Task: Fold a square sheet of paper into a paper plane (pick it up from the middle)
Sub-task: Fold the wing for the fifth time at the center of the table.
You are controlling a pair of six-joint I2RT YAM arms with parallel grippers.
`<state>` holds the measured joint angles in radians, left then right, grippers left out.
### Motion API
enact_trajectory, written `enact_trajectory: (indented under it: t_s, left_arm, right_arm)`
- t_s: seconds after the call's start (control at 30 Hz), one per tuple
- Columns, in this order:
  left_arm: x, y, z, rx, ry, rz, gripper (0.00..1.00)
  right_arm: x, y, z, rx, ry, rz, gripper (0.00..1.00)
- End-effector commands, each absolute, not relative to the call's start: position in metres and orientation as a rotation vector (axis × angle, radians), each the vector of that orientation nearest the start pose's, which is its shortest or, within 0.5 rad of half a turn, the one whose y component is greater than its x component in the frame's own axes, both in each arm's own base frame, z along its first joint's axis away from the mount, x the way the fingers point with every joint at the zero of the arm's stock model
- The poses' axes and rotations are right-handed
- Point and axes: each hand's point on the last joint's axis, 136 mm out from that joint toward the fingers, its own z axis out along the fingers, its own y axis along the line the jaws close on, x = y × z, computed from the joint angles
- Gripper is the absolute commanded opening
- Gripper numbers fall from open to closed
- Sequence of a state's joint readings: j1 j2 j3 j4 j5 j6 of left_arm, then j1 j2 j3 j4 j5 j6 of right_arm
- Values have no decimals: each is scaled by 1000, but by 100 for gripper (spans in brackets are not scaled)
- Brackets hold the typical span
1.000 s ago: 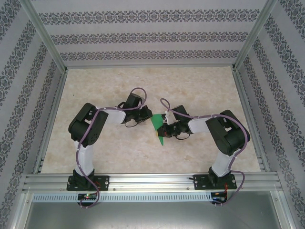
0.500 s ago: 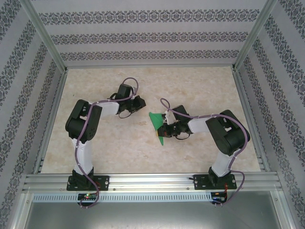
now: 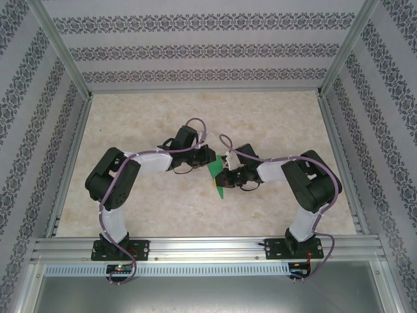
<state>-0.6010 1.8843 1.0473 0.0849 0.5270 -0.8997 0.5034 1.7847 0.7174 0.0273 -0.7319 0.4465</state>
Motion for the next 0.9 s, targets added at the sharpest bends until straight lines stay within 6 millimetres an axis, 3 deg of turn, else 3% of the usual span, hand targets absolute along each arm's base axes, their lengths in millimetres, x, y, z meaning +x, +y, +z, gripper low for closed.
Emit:
enact_trajectory:
  t_s: [0.0, 0.23, 0.47, 0.6, 0.87]
  left_arm:
    - [341, -341, 55, -153, 2603, -1296, 13]
    - [337, -341, 37, -186, 2633, -1290, 13]
    - [336, -334, 9, -237, 2689, -1209, 13]
    - [330, -325, -9, -273, 2770, -1114, 11]
    - [329, -321, -13, -280, 2804, -1066, 11]
  right_arm:
    - [211, 227, -47, -230, 3004, 1002, 0]
    - [215, 229, -44, -197, 2982, 1023, 0]
    - [221, 234, -28, -188, 2943, 1060, 0]
    - [221, 239, -14, -185, 2918, 1115, 0]
    - [214, 251, 21, -236, 2855, 1230, 0]
